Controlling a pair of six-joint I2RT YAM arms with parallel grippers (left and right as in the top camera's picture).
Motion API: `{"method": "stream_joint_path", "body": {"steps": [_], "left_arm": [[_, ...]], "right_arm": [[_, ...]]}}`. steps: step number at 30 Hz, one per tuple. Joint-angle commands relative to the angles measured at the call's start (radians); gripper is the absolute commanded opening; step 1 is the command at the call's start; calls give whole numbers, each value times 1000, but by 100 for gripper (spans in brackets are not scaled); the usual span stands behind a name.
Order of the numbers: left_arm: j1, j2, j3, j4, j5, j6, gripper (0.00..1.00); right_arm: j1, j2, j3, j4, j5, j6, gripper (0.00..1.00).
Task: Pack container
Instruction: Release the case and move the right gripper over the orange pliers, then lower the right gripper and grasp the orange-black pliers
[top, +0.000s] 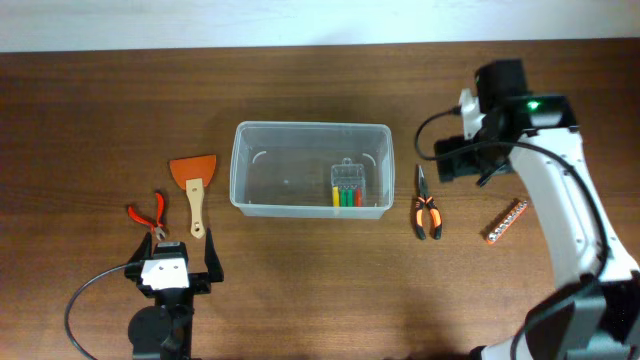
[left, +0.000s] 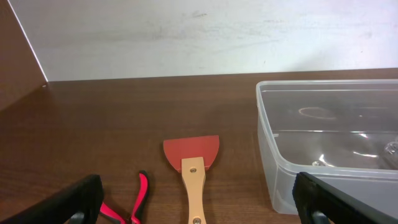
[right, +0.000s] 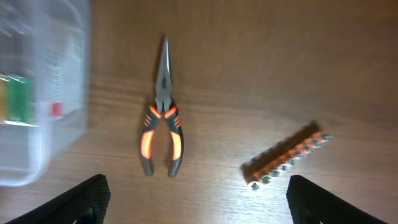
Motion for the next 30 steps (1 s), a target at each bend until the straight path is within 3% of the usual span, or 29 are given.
{"method": "stream_joint_path", "body": {"steps": [1,6,10,27,30], "left_arm": [[4,-6,-10,3,14,16,99],[4,-6,-10,3,14,16,99],[4,-6,-10,3,14,16,99],[4,-6,-10,3,14,16,99],[4,-6,-10,3,14,16,99]], "right_arm": [[-5,38,-109,37,-18,-2,90],[-6,40,-202,122,-18,-3,89],[-6,49,-220,153,-19,-3,67],[-5,255,-221,164,-45,-2,67],[-5,256,-224,172,-45,-2,54]]}}
